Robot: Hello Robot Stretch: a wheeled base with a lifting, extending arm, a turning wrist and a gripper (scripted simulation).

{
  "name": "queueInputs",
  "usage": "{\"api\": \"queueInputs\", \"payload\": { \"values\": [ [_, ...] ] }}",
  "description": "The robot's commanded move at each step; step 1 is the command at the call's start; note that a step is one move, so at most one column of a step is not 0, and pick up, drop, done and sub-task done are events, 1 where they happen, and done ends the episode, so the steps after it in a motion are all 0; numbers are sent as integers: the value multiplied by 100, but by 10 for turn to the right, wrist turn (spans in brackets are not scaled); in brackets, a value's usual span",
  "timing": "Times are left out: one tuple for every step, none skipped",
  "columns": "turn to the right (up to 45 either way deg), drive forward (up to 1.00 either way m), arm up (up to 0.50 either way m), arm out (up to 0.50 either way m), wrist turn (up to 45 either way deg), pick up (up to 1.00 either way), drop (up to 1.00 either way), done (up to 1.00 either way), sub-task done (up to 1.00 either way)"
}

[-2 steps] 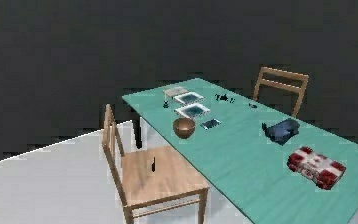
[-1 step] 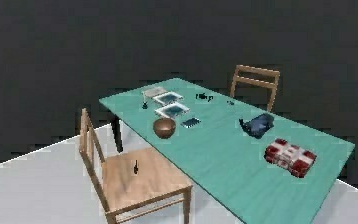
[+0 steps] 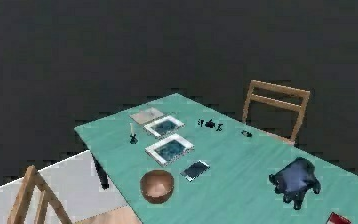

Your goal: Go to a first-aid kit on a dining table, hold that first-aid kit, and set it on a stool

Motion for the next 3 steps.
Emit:
{"api": "queueInputs", "payload": {
  "values": [
    [-300,0,0,0,0,0,0,0,0],
    [0,0,50,0,0,0,0,0,0],
    [0,0,22,0,0,0,0,0,0]
  ]
}}
